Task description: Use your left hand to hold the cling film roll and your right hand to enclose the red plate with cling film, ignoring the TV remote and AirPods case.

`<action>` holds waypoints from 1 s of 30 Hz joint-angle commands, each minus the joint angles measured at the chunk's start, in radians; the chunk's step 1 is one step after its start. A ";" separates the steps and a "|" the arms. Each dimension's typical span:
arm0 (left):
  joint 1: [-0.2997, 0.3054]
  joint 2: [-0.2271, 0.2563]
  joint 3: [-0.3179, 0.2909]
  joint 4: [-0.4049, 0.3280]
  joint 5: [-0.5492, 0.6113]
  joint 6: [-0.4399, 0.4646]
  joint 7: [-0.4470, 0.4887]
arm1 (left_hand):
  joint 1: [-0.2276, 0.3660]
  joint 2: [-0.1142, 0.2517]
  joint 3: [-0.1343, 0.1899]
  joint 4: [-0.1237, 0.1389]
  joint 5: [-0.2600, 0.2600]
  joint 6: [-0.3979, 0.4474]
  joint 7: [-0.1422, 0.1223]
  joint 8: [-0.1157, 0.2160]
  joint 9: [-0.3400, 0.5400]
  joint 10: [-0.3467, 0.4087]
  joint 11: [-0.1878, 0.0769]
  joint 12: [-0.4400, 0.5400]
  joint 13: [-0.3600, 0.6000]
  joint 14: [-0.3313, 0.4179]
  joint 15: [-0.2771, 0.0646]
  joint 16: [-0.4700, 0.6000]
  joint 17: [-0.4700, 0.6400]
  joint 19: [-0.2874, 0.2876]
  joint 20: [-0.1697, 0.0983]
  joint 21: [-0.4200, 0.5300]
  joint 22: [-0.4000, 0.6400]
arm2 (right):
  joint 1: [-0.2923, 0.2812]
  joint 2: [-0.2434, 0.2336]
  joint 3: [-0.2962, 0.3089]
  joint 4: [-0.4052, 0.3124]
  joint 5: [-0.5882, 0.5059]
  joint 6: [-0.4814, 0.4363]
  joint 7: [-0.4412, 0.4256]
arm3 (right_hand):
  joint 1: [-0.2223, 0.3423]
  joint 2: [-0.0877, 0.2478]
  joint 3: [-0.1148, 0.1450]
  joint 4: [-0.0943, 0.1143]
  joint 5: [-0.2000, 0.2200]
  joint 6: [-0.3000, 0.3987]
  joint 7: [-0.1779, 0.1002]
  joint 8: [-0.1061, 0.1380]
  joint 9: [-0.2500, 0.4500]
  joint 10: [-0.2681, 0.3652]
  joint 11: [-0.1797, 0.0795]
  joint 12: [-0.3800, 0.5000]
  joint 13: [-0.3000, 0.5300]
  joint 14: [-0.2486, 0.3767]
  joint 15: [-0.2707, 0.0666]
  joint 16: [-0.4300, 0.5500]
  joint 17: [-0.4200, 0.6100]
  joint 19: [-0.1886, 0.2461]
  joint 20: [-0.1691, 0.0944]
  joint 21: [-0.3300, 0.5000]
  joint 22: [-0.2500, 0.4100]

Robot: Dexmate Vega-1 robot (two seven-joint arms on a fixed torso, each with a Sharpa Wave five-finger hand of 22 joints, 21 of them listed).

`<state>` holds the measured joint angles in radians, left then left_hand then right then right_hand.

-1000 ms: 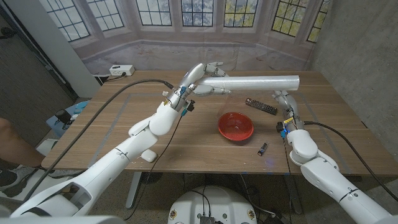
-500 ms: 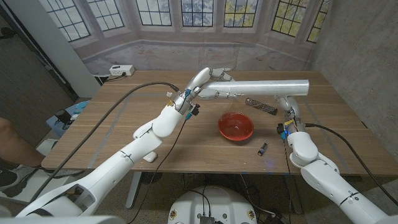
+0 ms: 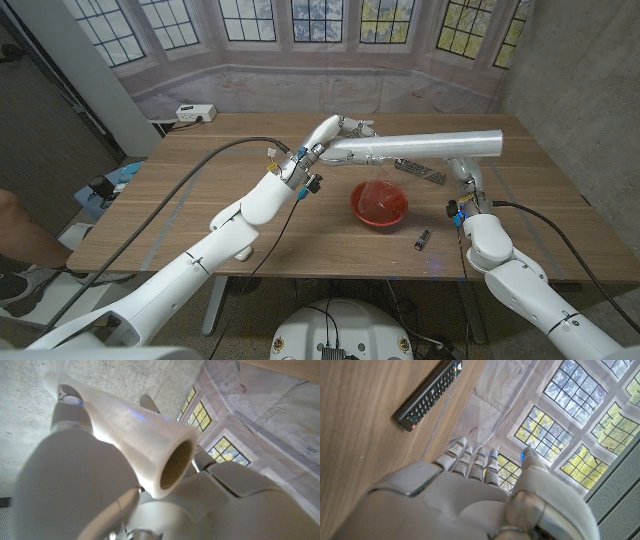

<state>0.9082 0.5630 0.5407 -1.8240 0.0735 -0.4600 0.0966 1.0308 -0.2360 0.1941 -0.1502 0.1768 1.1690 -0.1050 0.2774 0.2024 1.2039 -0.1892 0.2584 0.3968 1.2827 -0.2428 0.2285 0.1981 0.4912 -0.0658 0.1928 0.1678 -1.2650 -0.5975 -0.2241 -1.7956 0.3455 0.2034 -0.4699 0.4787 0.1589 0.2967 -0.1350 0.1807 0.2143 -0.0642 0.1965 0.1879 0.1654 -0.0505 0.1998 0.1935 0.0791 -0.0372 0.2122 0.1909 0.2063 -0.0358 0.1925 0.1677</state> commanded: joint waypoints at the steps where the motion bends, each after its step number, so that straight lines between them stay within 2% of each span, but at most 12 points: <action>1: 0.060 0.057 -0.030 -0.163 -0.070 0.170 -0.043 | 0.313 0.319 -0.004 0.001 0.005 0.001 0.007 0.000 0.004 0.002 0.001 -0.006 0.007 0.001 0.001 -0.002 0.006 0.006 0.005 -0.002 0.003 | 0.010 -0.002 -0.002 0.011 0.002 0.005 0.021 | 0.009 0.001 0.008 0.000 0.000 0.005 -0.002 0.002 0.003 0.007 -0.003 0.000 0.003 0.010 -0.072 -0.001 0.003 0.006 -0.007 0.000 0.003; 13: 0.120 0.120 -0.054 -0.317 -0.104 0.284 -0.049 | 0.316 0.319 -0.004 0.000 0.006 -0.002 0.013 -0.001 0.005 0.001 0.002 -0.008 0.010 -0.001 0.000 -0.002 0.008 0.008 0.011 -0.001 0.003 | 0.019 -0.007 -0.004 0.014 -0.004 0.016 0.035 | 0.010 0.001 0.009 0.000 0.000 0.005 -0.001 0.002 0.003 0.008 -0.004 0.000 0.003 0.011 -0.072 -0.001 0.003 0.007 -0.007 0.000 0.003; 30: 0.146 0.164 -0.071 -0.381 -0.173 0.343 -0.062 | 0.317 0.322 -0.005 0.000 0.006 -0.005 0.018 -0.003 0.006 0.002 0.001 -0.010 0.014 0.000 0.002 0.001 0.011 0.011 0.017 0.000 0.003 | 0.034 -0.009 -0.016 -0.004 -0.020 -0.020 0.025 | 0.012 0.002 0.010 0.000 0.001 0.007 -0.002 0.002 0.003 0.009 -0.004 0.000 0.003 0.011 -0.073 -0.001 0.002 0.006 -0.007 0.000 0.003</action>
<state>1.0363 0.6987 0.4807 -2.1587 -0.0608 -0.1611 0.0405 1.0320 -0.2370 0.1941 -0.1503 0.1768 1.1643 -0.0928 0.2766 0.2024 1.2038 -0.1891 0.2505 0.4061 1.2827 -0.2428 0.2285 0.2073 0.5020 -0.0552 0.1927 0.1678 -1.2390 -0.6046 -0.2338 -1.7879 0.3329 0.2071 -0.4391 0.4787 0.1589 0.2967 -0.1350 0.1807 0.2143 -0.0643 0.1965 0.1885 0.1654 -0.0505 0.1998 0.1935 0.0791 -0.0371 0.2122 0.1909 0.2063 -0.0358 0.1925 0.1677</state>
